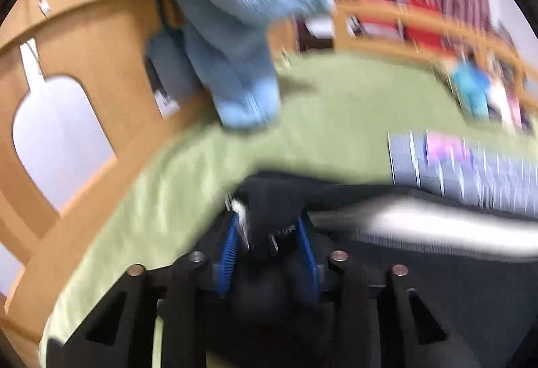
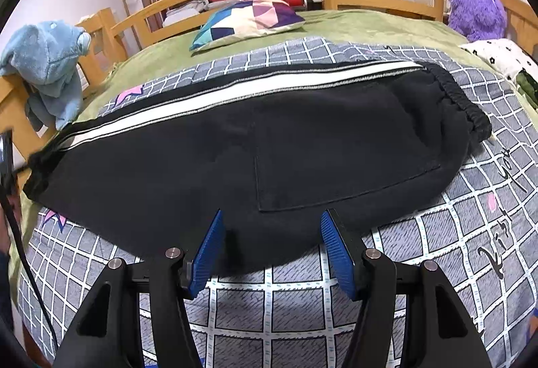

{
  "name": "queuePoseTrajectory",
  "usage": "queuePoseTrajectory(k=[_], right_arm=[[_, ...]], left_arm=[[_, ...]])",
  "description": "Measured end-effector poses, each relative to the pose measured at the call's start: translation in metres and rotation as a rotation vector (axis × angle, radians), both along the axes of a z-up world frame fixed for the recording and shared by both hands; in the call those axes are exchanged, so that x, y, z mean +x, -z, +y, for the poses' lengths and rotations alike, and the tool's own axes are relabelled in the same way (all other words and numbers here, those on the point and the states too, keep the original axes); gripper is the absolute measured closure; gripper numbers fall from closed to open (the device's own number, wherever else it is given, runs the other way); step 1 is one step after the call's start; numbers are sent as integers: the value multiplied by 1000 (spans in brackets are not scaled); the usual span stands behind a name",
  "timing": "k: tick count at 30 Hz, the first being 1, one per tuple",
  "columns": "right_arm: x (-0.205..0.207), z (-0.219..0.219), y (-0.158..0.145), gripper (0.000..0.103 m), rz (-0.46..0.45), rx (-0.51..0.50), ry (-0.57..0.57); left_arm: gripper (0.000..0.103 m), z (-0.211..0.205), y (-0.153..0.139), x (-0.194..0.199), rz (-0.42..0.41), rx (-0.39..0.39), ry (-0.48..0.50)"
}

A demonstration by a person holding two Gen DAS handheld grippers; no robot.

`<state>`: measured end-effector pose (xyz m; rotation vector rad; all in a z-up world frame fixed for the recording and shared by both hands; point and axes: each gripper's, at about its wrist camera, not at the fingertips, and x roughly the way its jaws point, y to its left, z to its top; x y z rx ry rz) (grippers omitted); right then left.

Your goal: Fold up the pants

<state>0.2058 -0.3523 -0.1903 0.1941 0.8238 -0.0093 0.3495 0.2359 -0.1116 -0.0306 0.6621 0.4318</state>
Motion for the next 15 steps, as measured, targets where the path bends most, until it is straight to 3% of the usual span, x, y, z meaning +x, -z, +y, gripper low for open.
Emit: queuePoseTrajectory(k=[2, 5, 8, 10, 15], right_arm=[[0, 0, -1, 44, 0, -3, 1], [1, 3, 0, 44, 7, -20, -8], [2, 4, 0, 44, 8, -24, -14], [2, 3, -3, 44, -2, -25, -9], [-5, -14, -9, 44, -25, 2, 36]], left_arm=[[25, 7, -21, 11, -10, 45, -63], [23, 2, -38, 7, -56, 89, -45], [23, -10, -32, -10, -33, 52, 12], [23, -19, -17, -30, -10, -64, 79], [25, -50, 24, -93, 17, -456, 284]])
